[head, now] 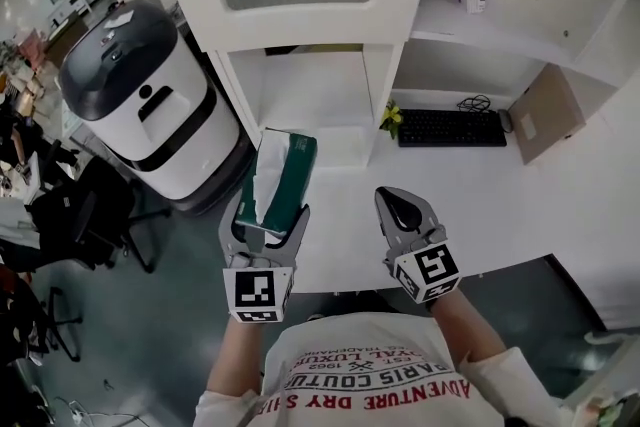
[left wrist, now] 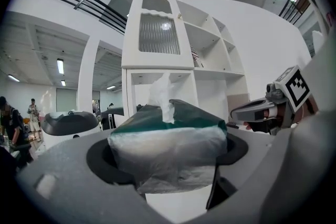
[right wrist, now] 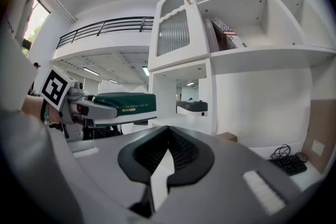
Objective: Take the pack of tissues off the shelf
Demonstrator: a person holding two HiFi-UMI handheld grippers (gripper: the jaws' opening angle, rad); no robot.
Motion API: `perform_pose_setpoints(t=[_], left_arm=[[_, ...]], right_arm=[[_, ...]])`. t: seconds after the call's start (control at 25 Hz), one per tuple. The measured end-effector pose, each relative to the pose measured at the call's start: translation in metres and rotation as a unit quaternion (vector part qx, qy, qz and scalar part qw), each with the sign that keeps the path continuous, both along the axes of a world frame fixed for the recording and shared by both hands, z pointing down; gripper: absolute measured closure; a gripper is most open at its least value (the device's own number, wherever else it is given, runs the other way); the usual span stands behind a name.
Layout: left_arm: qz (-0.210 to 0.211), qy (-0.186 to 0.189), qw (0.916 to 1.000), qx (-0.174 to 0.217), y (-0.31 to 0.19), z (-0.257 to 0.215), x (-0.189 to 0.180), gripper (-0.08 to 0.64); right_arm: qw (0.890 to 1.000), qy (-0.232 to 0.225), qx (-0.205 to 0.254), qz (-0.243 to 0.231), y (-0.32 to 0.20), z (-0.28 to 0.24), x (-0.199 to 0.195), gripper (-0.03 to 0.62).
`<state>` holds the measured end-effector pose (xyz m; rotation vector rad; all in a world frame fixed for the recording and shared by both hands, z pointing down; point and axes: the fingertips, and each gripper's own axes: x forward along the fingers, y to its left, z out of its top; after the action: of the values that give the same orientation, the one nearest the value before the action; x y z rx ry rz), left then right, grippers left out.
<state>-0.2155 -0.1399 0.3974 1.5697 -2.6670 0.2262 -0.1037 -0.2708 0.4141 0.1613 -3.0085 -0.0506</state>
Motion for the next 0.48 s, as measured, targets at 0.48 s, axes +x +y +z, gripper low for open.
perform_pose_setpoints(t=[0.48], left_arm=[[0.015, 0.027, 0.9990, -0.033, 0.034, 0.034, 0.026, 0.123]], right_arm=[[1.000, -0.018, 0.008, 0.000, 0.040, -0.010, 0.022, 0.592]])
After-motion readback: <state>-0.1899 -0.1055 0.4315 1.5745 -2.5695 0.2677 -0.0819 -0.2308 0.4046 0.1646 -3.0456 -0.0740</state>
